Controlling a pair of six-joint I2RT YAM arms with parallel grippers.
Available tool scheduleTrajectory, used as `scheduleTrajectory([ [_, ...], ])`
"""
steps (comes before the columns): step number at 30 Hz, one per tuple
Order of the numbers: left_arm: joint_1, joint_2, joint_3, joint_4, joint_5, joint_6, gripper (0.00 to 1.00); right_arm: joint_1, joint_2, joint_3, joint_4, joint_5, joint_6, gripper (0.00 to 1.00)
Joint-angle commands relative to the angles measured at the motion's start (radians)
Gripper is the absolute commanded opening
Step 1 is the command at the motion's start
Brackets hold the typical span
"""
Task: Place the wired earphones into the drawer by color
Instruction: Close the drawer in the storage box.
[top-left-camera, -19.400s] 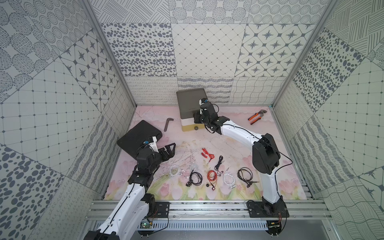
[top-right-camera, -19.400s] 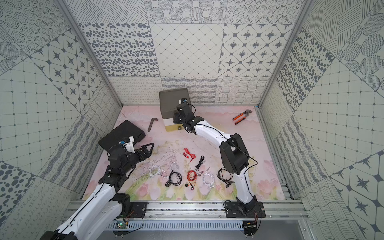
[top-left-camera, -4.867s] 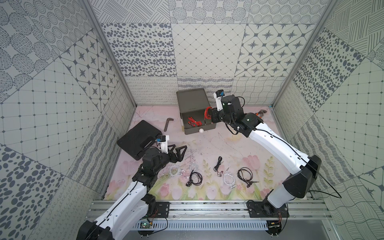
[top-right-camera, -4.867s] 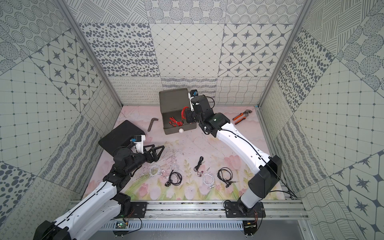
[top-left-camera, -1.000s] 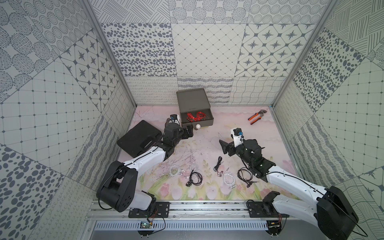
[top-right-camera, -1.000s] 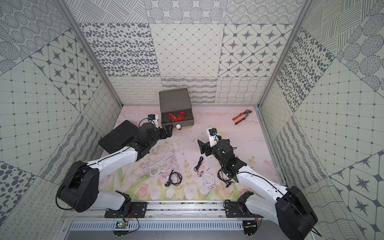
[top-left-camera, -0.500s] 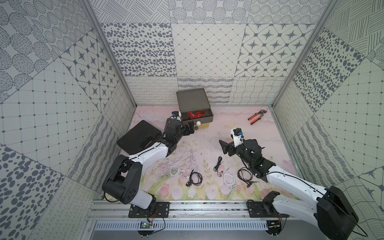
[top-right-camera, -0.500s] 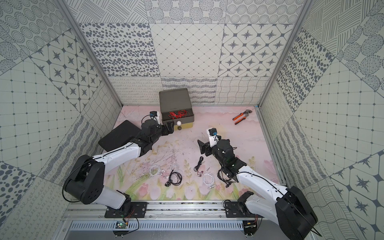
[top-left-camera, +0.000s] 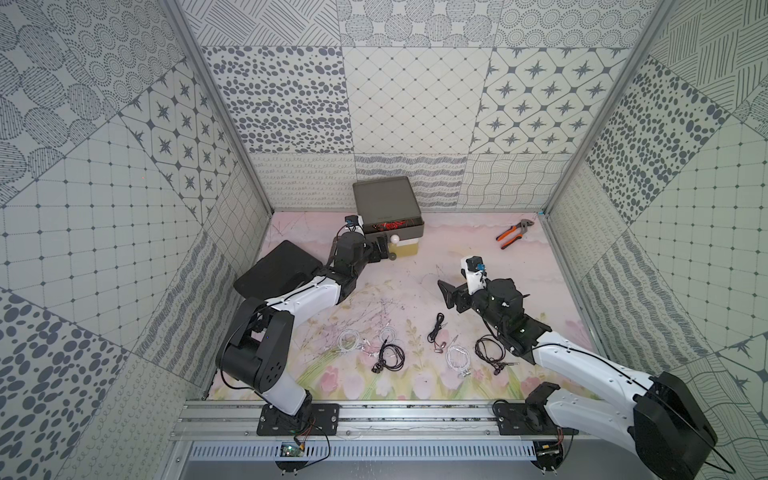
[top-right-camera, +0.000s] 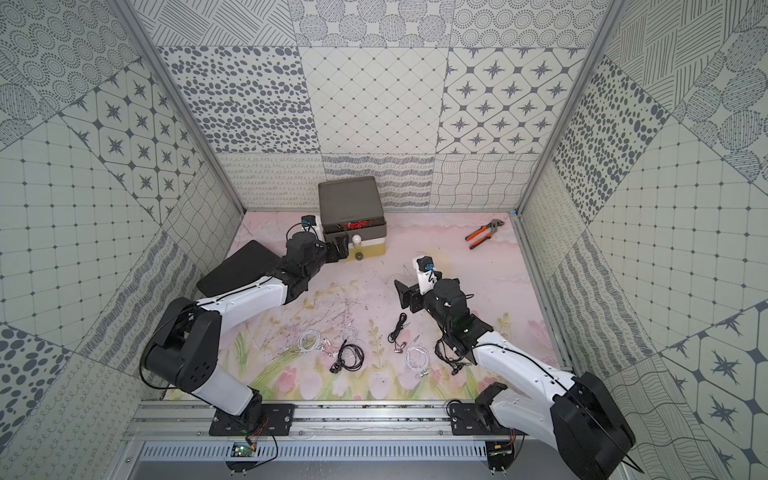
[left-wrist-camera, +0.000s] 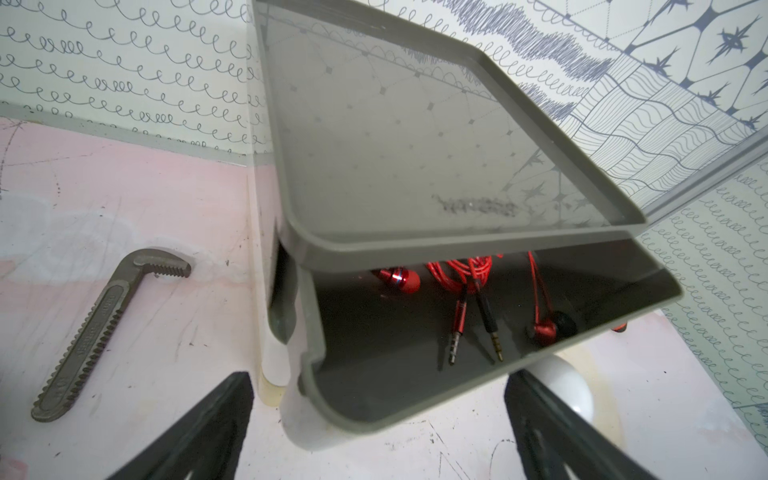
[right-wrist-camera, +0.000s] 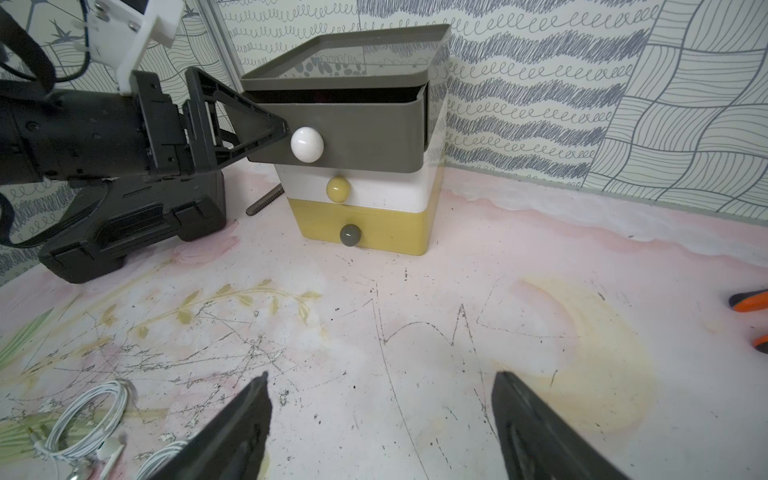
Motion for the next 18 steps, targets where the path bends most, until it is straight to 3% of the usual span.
scheduleTrajectory([
  [1,0.014,0.028,0.042,0.093,-0.011,0.03,0.99,-0.002,-0.012,-0.002,0.043,-0.009,0.003,0.87],
  [18,0.03,0.095,0.073,0.169,-0.031,0.054,0.99,-0.004,-0.003,0.001,0.045,-0.012,0.0,0.87],
])
